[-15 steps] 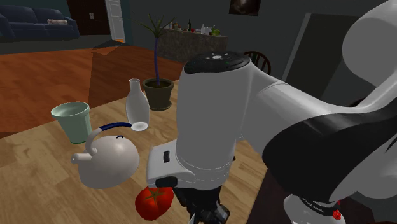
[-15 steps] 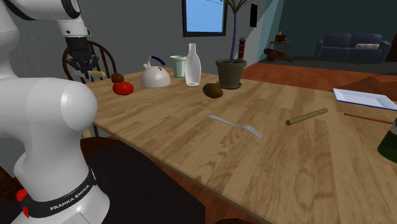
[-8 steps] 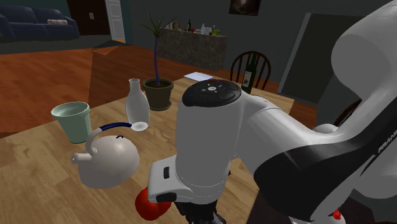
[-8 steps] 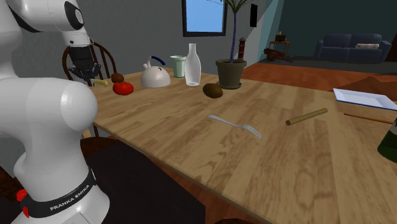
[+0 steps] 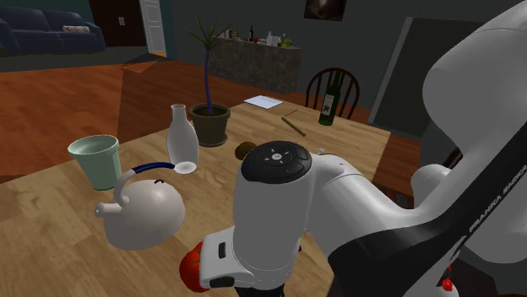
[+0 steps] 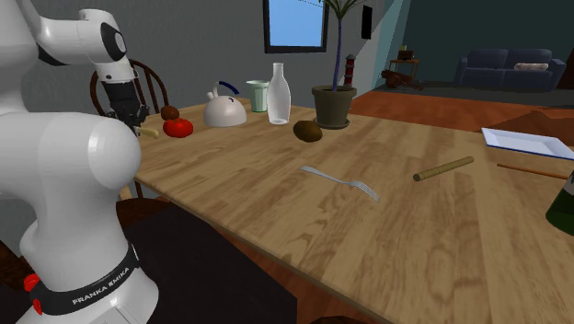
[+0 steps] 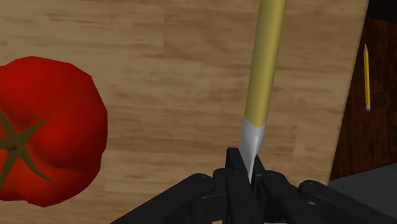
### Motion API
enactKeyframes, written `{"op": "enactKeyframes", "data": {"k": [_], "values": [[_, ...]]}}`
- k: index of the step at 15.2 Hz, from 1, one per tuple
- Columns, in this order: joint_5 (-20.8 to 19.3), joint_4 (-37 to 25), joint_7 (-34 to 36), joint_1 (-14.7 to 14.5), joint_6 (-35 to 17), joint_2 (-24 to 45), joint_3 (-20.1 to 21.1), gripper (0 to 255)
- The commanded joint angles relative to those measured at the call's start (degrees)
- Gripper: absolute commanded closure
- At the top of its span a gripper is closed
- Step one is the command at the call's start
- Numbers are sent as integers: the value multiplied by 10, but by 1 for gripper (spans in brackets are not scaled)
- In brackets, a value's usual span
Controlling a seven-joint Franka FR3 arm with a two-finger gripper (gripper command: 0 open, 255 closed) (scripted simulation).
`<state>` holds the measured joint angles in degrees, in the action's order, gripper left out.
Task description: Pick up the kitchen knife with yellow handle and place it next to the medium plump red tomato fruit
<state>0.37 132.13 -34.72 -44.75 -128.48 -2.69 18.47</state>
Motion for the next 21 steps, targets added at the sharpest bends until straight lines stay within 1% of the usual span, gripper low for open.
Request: {"op": "enactKeyframes", "data": {"k": [1, 4, 11, 12, 17, 21], "values": [[-5, 6, 3, 0, -17, 11, 0, 255], [-10, 13, 7, 0, -36, 24, 1, 255], [-10, 13, 7, 0, -36, 24, 1, 255], [-10, 13, 7, 0, -36, 24, 1, 0], [-10, 13, 7, 0, -36, 24, 1, 0], [7, -21, -5, 0, 38, -18, -1, 0]]}}
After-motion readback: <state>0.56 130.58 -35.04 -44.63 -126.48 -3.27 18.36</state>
